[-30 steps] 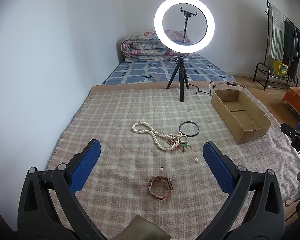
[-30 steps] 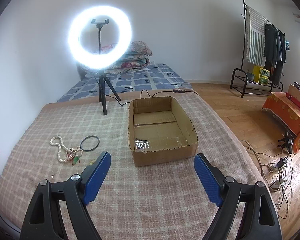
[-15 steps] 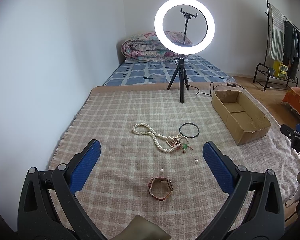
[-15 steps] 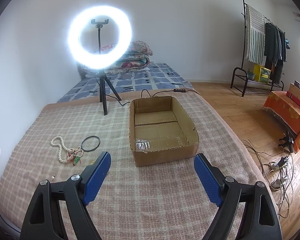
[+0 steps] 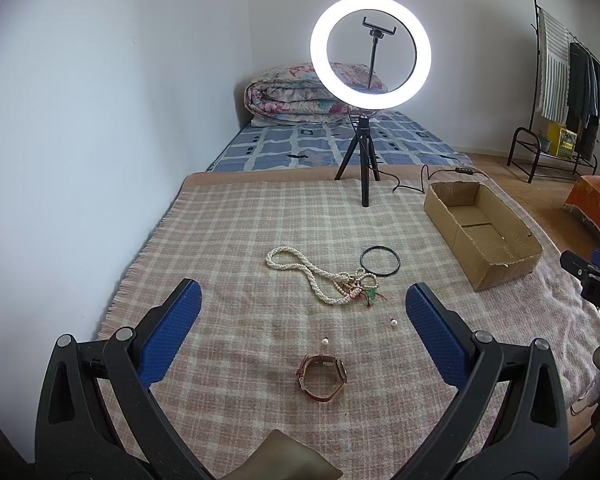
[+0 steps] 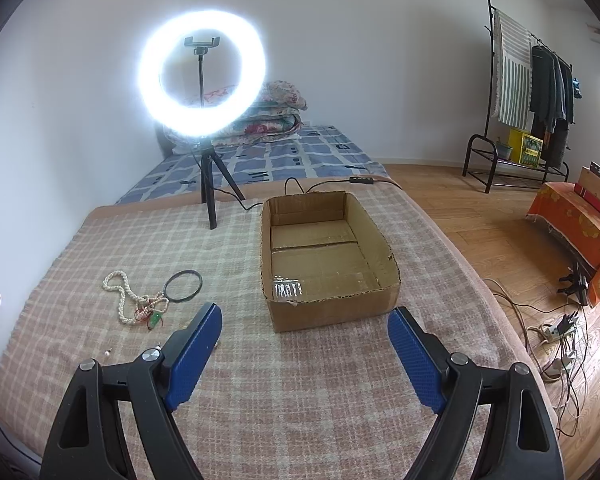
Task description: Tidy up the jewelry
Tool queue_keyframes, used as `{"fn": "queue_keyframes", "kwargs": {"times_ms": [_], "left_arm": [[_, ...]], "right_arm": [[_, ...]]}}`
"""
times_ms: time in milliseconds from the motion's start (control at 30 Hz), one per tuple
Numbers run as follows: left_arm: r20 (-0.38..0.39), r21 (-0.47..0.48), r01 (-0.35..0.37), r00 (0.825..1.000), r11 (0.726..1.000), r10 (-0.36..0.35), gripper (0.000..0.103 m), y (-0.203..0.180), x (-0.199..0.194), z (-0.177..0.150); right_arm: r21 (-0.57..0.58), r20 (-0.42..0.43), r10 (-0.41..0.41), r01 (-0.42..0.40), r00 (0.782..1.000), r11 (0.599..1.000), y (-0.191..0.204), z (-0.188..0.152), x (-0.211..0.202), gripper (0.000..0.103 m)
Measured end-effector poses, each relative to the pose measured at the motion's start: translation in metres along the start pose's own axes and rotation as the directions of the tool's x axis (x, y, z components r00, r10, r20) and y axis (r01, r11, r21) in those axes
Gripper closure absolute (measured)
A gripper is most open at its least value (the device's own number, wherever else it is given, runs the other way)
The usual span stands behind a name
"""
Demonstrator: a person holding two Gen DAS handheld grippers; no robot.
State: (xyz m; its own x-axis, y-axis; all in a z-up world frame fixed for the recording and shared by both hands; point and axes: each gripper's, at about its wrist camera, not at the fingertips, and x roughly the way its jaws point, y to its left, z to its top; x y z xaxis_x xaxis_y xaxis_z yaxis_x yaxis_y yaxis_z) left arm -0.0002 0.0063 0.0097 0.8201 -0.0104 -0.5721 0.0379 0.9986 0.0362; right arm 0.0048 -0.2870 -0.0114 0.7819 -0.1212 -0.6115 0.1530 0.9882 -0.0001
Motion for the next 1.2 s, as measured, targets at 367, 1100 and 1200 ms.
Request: {"fn": "queue_keyframes", "kwargs": {"times_ms": [367, 1100, 1200], "left_arm": [[0.001, 0.000, 0.002, 1.000, 1.000, -0.002, 0.000, -0.0002, 0.0005, -0.0011], [-0.002, 0.005, -0.003, 1.000, 1.000, 0.003, 0.000, 0.0011, 0.0007, -0.0007], [-0.013, 0.002, -0.002, 1.000, 1.000, 0.002, 0.000, 0.0073, 0.0027, 0.0025]], "right_arm": [[0.001, -0.004, 0.003, -0.003, 1.000, 1.000, 0.0019, -0.0004, 0.0003, 0.016], [0.002, -0.010, 0.009, -0.009, 1.000, 1.000, 0.0035, -0.0019, 0.0012, 0.016], [0.002, -0.012, 0.011, -0.011, 1.000, 1.000, 0.0037, -0.0026, 0.0020, 0.016]]}}
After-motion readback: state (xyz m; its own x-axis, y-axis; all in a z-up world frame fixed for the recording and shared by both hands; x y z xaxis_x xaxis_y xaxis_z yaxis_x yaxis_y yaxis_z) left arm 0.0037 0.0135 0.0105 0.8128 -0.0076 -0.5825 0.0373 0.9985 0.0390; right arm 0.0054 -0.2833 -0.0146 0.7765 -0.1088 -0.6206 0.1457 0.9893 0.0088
